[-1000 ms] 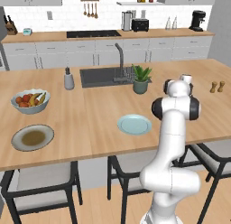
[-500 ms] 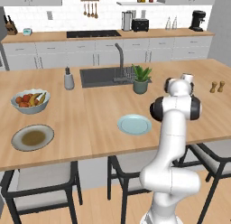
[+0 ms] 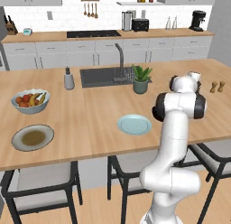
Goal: Pick the chicken drumstick and avocado from their plates and place them in the bowl. Then put the bowl in the fridge.
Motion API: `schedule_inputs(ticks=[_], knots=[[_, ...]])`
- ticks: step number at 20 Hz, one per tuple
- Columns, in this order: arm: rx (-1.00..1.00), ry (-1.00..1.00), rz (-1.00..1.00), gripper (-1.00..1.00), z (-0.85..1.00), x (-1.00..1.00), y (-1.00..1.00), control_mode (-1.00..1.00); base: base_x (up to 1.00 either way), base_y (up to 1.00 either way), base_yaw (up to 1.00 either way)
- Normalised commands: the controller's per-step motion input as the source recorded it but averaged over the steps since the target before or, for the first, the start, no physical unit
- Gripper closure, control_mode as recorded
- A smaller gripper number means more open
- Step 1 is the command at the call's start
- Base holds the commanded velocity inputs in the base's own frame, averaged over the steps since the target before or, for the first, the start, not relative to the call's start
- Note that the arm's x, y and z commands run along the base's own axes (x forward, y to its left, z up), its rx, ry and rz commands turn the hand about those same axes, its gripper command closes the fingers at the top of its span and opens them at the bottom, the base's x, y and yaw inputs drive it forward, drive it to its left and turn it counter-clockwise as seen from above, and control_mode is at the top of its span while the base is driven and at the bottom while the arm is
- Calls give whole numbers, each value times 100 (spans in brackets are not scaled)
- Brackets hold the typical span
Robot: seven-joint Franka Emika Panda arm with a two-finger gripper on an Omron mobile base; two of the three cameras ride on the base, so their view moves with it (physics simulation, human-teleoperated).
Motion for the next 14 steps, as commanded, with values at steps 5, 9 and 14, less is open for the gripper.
schedule_inputs(ticks=[5,9,14], knots=[[-3,-18,0,100,93,-78,10,-100,0,0,0],[-8,-23,-2,100,64,-89,48,-100,0,0,0],[-2,-11,-5,100,43,-72,64,-100,0,0,0]])
